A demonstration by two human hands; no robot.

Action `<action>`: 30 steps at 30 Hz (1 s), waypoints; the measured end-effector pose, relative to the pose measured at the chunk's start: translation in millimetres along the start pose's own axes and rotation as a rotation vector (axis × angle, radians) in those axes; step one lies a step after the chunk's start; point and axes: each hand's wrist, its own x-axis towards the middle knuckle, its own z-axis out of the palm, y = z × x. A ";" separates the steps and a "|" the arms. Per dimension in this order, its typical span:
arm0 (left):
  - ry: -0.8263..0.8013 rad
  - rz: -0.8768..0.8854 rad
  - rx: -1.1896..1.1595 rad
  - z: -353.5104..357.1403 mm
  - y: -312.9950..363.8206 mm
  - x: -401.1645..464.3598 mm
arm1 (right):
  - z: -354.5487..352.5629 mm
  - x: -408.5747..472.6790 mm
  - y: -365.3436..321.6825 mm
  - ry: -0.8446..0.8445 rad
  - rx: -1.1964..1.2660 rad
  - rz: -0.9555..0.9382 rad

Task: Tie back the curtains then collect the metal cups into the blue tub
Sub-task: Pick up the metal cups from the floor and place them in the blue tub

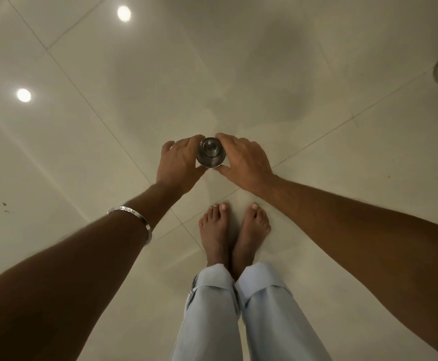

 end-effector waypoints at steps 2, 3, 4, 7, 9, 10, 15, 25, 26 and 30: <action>0.007 0.029 0.008 -25.8 17.4 3.5 | -26.4 -4.9 -4.4 0.030 0.007 0.023; 0.010 0.046 0.011 -39.2 27.0 5.1 | -40.3 -7.9 -6.7 0.044 0.017 0.040; 0.012 0.066 0.013 -52.9 37.4 6.9 | -54.8 -10.8 -8.8 0.061 0.026 0.058; 0.007 0.134 0.037 -93.6 69.7 10.7 | -101.1 -24.7 -14.6 0.116 0.041 0.110; -0.004 0.179 0.044 -120.0 94.5 9.8 | -133.5 -38.9 -19.1 0.151 0.064 0.145; -0.011 0.196 0.048 -133.8 108.5 9.0 | -150.2 -46.8 -22.1 0.170 0.075 0.164; -0.071 0.288 0.121 -198.2 185.8 -6.9 | -229.4 -100.4 -33.5 0.263 0.118 0.264; -0.187 0.479 0.238 -277.0 333.6 -69.2 | -341.6 -238.3 -59.3 0.442 0.221 0.497; -0.201 0.491 0.248 -281.0 347.0 -75.9 | -350.5 -252.7 -61.7 0.462 0.232 0.519; -0.278 0.545 0.268 -294.6 402.7 -108.3 | -379.0 -311.7 -69.9 0.546 0.283 0.625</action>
